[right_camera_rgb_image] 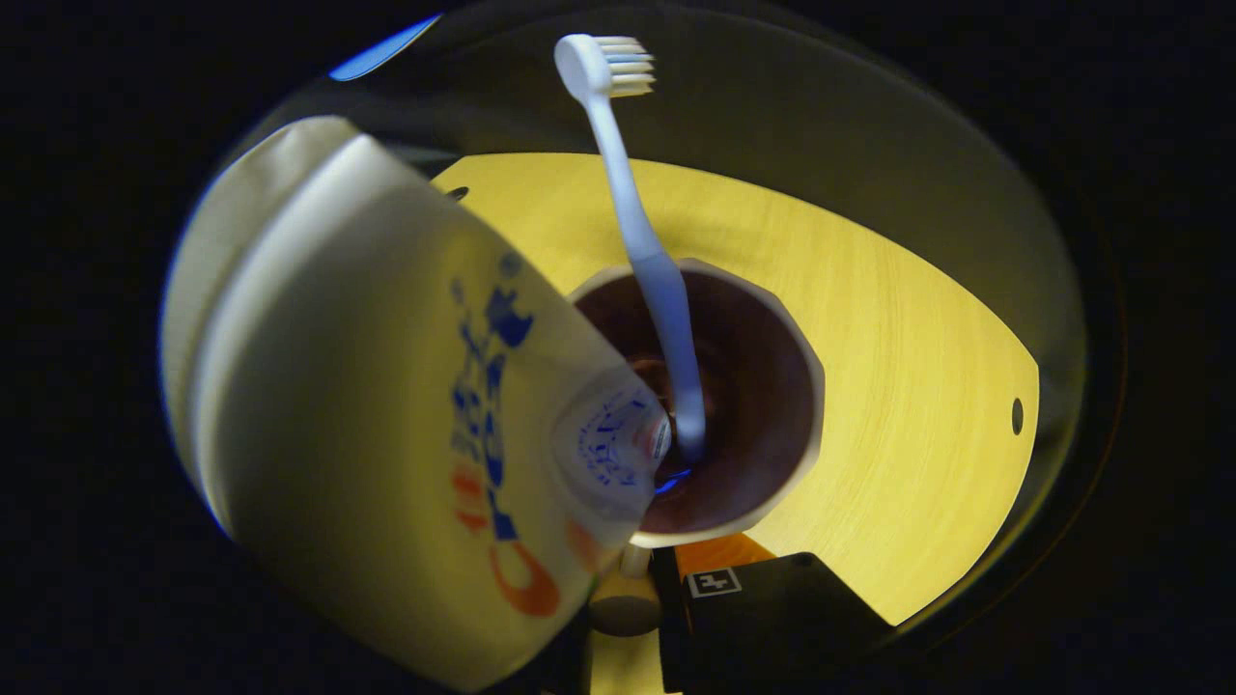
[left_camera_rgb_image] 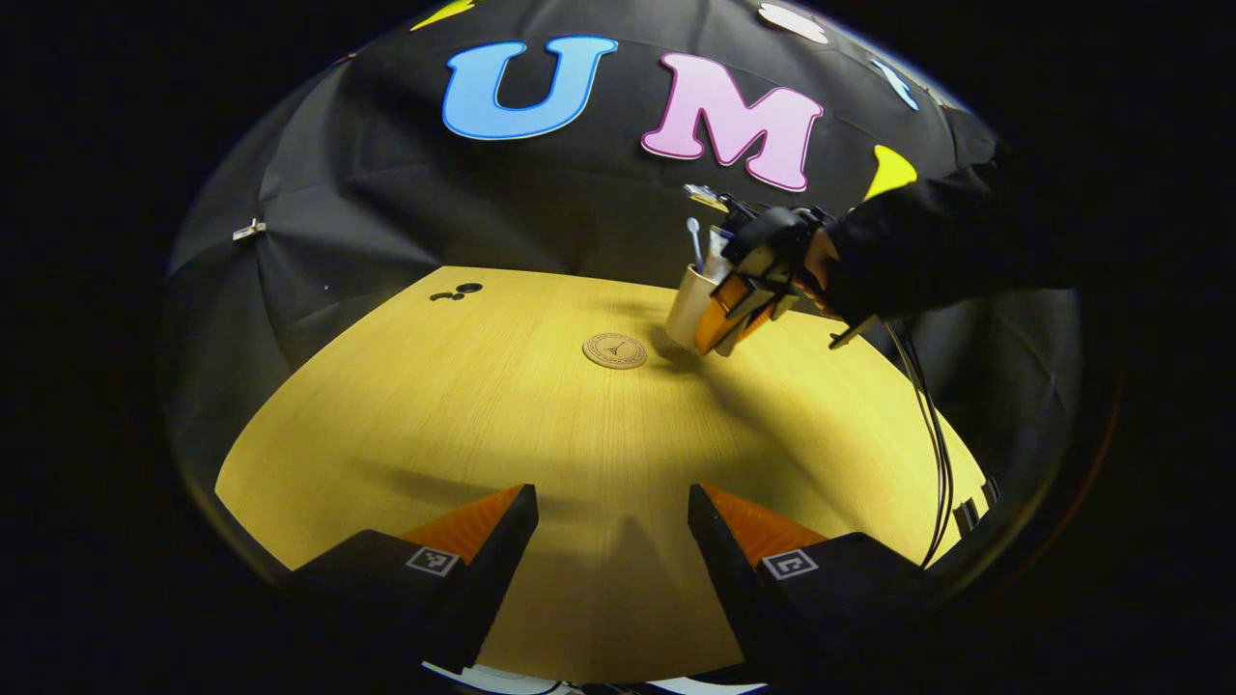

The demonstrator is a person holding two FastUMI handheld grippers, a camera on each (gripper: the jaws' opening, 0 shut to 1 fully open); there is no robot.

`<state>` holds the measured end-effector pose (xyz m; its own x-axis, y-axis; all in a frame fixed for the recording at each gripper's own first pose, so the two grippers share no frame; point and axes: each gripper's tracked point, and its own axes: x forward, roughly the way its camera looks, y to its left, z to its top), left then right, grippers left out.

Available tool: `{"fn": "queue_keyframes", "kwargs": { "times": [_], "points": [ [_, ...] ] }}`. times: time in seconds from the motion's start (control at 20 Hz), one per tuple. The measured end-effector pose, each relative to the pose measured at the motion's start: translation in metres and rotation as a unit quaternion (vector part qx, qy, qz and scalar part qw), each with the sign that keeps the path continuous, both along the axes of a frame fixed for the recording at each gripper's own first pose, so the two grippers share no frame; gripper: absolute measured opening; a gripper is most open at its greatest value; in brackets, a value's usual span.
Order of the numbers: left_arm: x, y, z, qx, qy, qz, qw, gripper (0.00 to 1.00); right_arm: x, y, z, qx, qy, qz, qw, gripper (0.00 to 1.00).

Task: Put the toothbrush and toothpaste on the desktop into the cup, then pick up the cup and place it on the coaster on the desktop.

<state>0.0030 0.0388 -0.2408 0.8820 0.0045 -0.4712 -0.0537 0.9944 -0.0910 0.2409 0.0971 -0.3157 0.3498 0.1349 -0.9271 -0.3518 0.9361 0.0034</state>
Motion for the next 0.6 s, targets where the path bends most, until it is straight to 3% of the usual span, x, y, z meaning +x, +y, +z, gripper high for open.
{"fn": "queue_keyframes", "kwargs": {
  "times": [0.4, 0.6],
  "points": [
    [-0.023, 0.015, 0.001, -0.006, 0.014, 0.015, 1.0, 0.98, 0.015, 0.067, -0.019, -0.001, 0.007, 0.041, 0.999, 0.37],
    [-0.039, 0.028, 0.003, -0.017, 0.02, 0.035, 0.999, 0.98, 0.012, 0.078, -0.036, -0.018, 0.022, 0.058, 0.998, 0.37]
  ]
}}
